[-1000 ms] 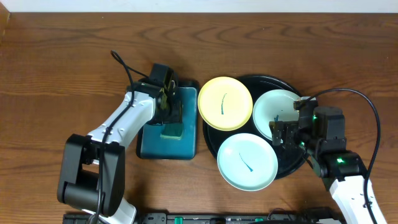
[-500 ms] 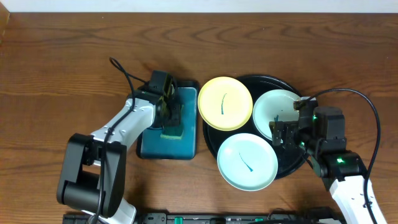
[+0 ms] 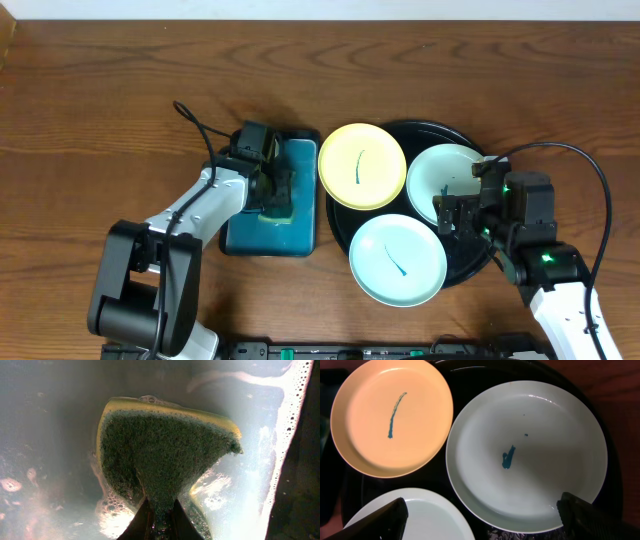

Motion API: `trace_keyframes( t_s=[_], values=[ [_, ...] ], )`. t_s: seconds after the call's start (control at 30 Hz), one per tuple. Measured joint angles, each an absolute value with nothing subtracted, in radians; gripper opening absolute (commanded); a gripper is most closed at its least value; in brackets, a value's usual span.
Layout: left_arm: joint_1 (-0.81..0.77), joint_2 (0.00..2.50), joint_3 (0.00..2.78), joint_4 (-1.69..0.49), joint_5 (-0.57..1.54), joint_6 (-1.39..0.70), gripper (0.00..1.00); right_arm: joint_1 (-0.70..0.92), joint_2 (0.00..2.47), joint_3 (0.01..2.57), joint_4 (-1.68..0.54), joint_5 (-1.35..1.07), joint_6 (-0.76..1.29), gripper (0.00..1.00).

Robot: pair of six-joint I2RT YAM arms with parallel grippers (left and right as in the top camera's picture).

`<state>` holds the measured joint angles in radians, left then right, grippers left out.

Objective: Clean dirty plates on tray and stack at the side
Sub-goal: 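Dip the held sponge in the basin water with the left gripper, then lift the sponge out and hold it above the basin's left edge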

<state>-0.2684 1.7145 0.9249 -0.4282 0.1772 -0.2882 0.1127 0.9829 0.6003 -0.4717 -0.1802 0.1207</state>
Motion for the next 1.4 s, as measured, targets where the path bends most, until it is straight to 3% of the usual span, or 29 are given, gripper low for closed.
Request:
trace_keyframes(
  t_s=[0.9, 1.4],
  values=[
    [-0.268, 1.687, 0.917, -0.461, 0.177, -0.288, 0.08, 0.113, 0.983, 0.6, -0.477, -0.18, 0.121, 0.95],
    [-0.268, 1.324, 0.917, -0.514, 0.177, -0.28, 0.07, 0.113, 0.986, 0.6, -0.479, -0.18, 0.121, 0.93]
  ],
)
